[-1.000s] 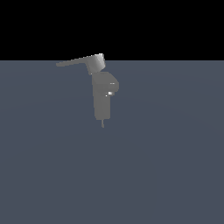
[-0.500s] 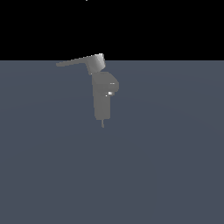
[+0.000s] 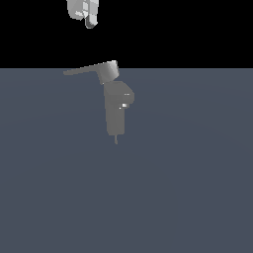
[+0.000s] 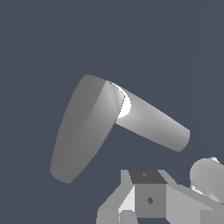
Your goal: Turn on the faucet by rotating a designated handle.
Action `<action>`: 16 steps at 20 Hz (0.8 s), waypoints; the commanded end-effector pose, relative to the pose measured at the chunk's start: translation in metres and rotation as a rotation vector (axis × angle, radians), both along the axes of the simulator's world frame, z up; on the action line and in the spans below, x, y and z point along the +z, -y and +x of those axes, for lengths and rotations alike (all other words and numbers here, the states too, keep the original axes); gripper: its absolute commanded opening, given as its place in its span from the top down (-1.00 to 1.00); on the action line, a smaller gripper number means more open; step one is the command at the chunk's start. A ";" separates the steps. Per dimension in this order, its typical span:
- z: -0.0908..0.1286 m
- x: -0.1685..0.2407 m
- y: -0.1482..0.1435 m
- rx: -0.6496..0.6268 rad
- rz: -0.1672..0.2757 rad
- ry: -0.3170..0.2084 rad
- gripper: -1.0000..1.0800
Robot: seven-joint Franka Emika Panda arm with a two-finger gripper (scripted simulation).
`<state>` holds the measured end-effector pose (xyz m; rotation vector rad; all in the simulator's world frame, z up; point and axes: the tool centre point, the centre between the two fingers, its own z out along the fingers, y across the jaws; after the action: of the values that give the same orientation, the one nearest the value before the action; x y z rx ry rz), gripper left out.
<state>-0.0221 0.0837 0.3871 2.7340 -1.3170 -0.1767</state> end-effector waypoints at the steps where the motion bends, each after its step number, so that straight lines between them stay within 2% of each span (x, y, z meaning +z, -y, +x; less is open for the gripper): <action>1: 0.012 -0.011 -0.009 -0.053 -0.007 -0.002 1.00; 16: 0.069 -0.085 -0.065 -0.358 -0.055 -0.018 1.00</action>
<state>0.0425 0.1432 0.3093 2.4516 -1.7323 -0.1880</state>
